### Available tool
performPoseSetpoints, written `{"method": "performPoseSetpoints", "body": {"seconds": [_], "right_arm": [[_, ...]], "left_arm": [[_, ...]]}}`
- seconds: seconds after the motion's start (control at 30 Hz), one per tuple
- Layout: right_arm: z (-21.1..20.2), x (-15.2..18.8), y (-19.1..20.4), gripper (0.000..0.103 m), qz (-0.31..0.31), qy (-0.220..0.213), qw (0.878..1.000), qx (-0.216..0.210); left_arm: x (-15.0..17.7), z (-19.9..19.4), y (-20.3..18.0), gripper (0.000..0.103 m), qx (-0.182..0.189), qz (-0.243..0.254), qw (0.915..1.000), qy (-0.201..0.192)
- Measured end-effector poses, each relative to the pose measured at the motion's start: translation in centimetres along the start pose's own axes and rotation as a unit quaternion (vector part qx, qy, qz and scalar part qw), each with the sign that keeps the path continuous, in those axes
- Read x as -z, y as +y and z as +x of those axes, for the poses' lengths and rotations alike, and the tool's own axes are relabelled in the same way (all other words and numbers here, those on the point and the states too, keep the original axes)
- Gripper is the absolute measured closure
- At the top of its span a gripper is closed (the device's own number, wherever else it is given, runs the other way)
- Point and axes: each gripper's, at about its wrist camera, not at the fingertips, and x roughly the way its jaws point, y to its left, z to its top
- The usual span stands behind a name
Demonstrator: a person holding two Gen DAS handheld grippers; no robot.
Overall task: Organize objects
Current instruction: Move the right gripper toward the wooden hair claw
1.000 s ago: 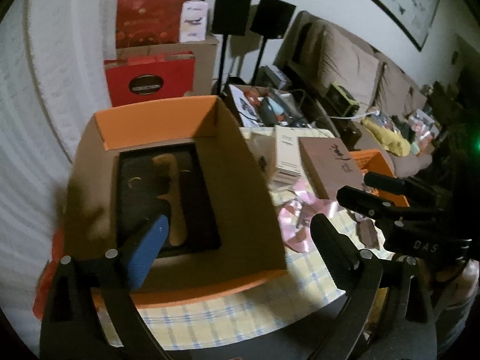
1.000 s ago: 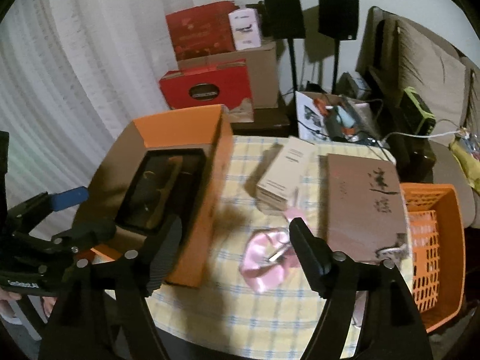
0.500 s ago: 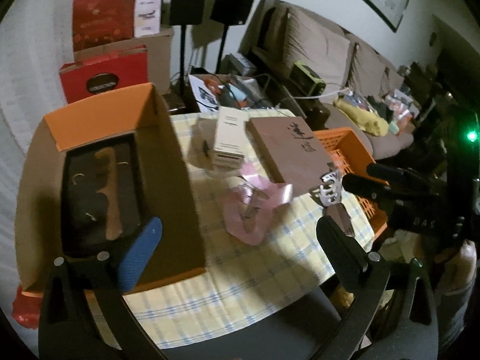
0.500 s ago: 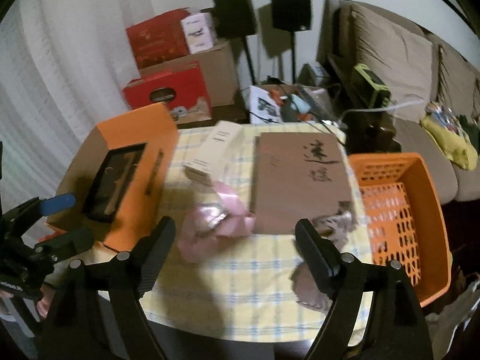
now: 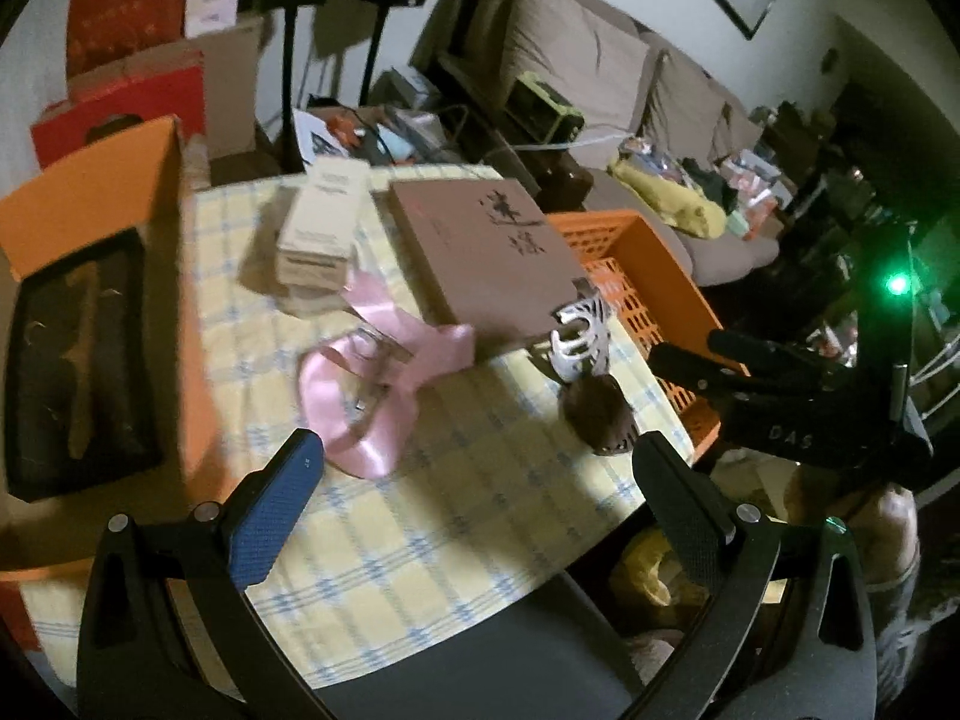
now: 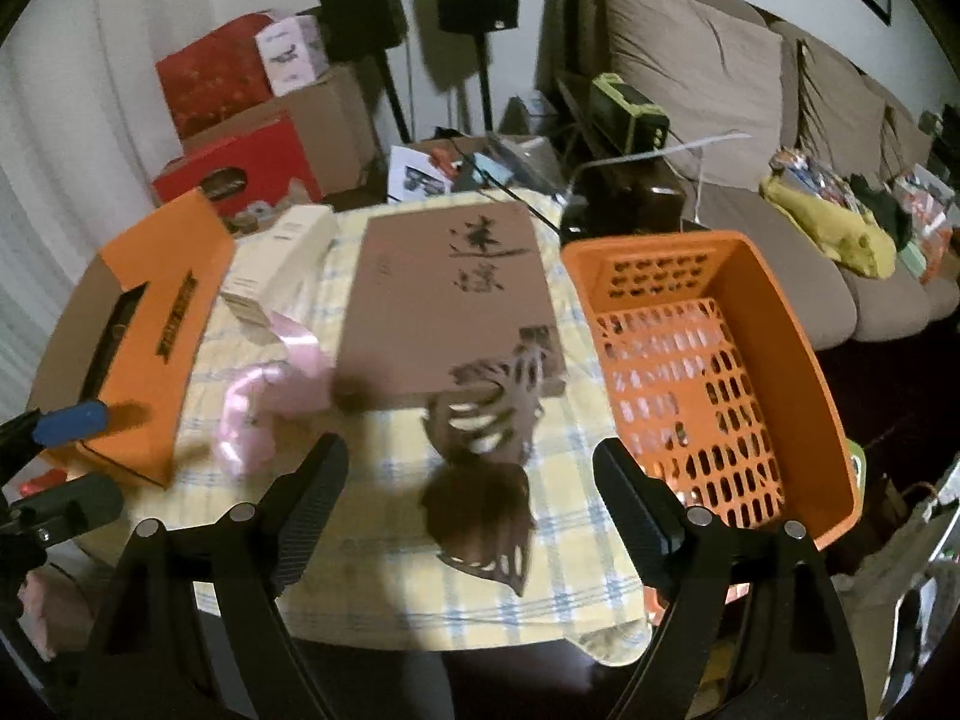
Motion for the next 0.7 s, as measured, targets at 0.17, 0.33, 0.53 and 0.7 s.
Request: {"method": "performPoseSetpoints", "body": {"seconds": [0.17,0.33,0.53,0.7], "right_arm": [[1.5,0.6,-1.6,0.018,0.022,0.006,1.000,-0.001],[3.0,0.7,-2.9,0.019,0.041,0.011,0.999,-0.016],[5.1,0.4,-4.2,0.021,0.060,0.017,0.997,-0.044],[6.4,0.2,-4.4,0.021,0.062,0.028,0.997,-0.045]], "left_arm": [[0.7,2.6,-0.7,0.000,0.011,-0.006,0.9998,0.013],[1.4,5.2,-1.7,0.002,0.018,-0.002,0.9993,0.034],[1.9,7.5,-2.9,0.004,0.026,0.014,0.9986,0.045],[2.2,9.1,-4.2,0.004,0.030,0.027,0.9978,0.052]]}}
